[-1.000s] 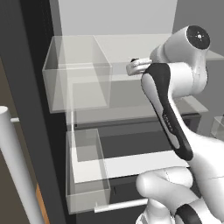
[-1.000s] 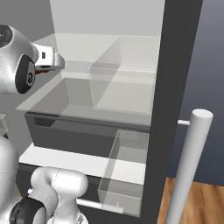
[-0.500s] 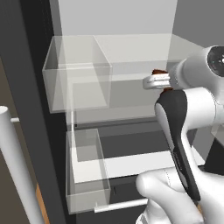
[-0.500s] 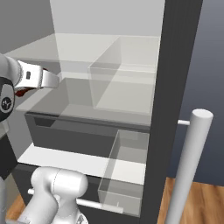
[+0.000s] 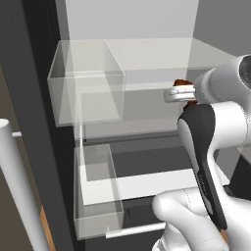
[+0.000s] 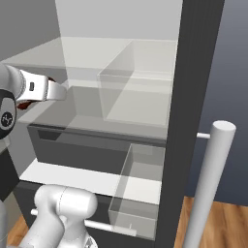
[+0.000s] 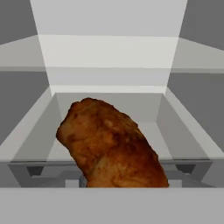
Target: Open the fridge, remove the mango, lemon wedge, and chicken drumstick, and place them on any counter.
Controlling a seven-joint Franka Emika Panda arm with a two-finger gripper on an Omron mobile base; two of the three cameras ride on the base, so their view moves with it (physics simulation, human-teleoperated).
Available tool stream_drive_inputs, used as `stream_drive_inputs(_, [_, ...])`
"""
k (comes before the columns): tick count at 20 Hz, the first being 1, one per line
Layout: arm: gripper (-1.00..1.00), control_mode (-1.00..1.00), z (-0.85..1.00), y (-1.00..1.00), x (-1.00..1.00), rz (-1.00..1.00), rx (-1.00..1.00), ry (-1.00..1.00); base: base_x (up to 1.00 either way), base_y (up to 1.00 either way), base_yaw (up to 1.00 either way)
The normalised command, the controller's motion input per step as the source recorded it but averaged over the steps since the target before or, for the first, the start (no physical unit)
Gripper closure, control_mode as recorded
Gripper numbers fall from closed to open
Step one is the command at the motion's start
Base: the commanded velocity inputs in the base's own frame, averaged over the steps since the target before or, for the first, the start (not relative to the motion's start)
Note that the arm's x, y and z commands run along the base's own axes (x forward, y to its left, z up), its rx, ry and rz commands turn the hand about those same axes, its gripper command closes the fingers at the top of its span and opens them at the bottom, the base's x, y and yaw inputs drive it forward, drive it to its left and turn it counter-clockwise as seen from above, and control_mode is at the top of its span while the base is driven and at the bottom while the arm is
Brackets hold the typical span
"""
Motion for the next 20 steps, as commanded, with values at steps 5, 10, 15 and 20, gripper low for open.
stream_drive_inputs(5, [1.0, -1.0, 0.0, 0.0, 0.0, 0.0, 0.0, 0.0, 0.0, 0.0, 0.0])
stream_drive_inputs(10, [1.0, 1.0, 0.0, 0.0, 0.0, 0.0, 0.0, 0.0, -0.02, 0.0, 0.0])
stream_drive_inputs(15, [1.0, 1.0, 0.0, 0.0, 0.0, 0.0, 0.0, 0.0, -0.66, 0.0, 0.0])
stream_drive_inputs(20, [1.0, 1.0, 0.0, 0.0, 0.0, 0.0, 0.0, 0.0, -0.99, 0.0, -0.09])
